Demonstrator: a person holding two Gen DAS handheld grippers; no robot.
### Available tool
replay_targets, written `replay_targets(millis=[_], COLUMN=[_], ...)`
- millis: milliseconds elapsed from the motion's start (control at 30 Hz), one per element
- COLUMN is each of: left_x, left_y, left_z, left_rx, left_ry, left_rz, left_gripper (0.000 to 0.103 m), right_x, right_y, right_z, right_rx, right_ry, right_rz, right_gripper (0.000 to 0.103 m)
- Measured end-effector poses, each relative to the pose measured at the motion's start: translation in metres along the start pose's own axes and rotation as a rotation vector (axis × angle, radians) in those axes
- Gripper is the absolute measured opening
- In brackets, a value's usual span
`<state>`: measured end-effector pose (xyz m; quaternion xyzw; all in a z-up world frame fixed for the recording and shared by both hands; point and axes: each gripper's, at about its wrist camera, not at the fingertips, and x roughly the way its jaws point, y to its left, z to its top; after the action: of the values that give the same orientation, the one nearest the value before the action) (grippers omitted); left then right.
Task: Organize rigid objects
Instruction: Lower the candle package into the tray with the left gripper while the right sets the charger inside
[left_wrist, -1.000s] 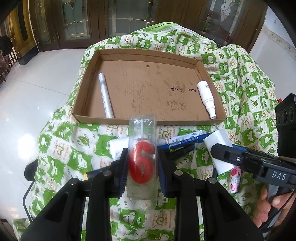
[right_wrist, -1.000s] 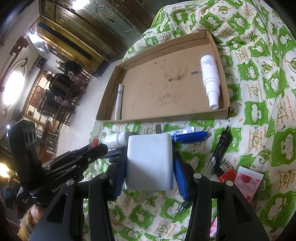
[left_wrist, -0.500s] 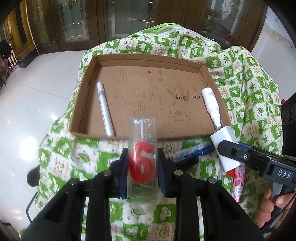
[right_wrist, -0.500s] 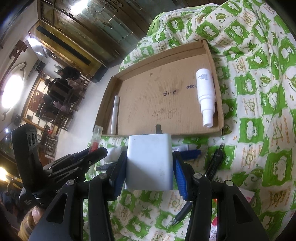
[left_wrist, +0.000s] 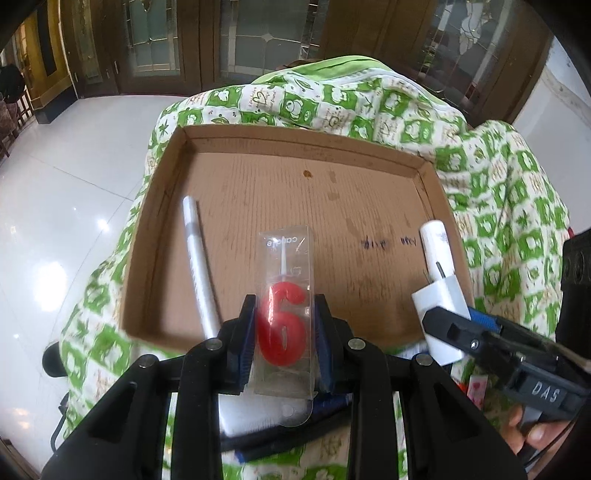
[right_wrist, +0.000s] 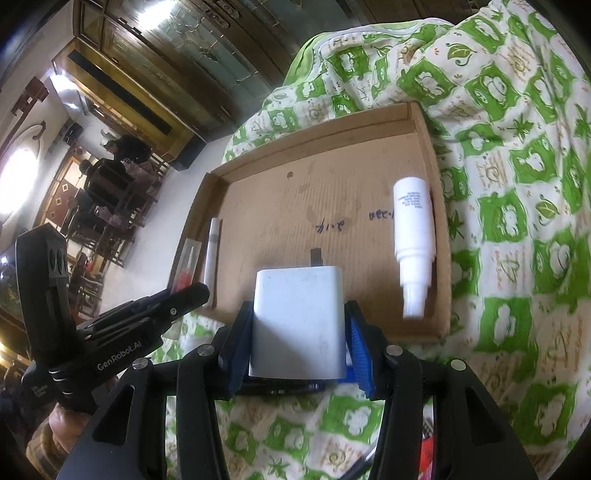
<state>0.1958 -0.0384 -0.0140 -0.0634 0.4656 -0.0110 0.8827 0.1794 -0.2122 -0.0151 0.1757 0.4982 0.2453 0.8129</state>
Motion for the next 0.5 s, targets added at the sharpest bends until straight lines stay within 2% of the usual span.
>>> replay_targets(millis=[300, 500], left_x=[0.029, 0.052], left_y=[0.002, 0.006], left_z=[0.021, 0.015], left_rx=[-0.028, -0.023], left_ry=[0.003, 0.019], left_rz=[-0.001, 0.027], left_gripper=[0.026, 0.026], right_x=[0.013, 0.027], right_y=[0.0, 0.007], right_z=[0.019, 0.021], right_rx=[-0.015, -0.084], right_ry=[-0.015, -0.011], right_rz=[-0.027, -0.102], right_gripper=[0.043, 0.043])
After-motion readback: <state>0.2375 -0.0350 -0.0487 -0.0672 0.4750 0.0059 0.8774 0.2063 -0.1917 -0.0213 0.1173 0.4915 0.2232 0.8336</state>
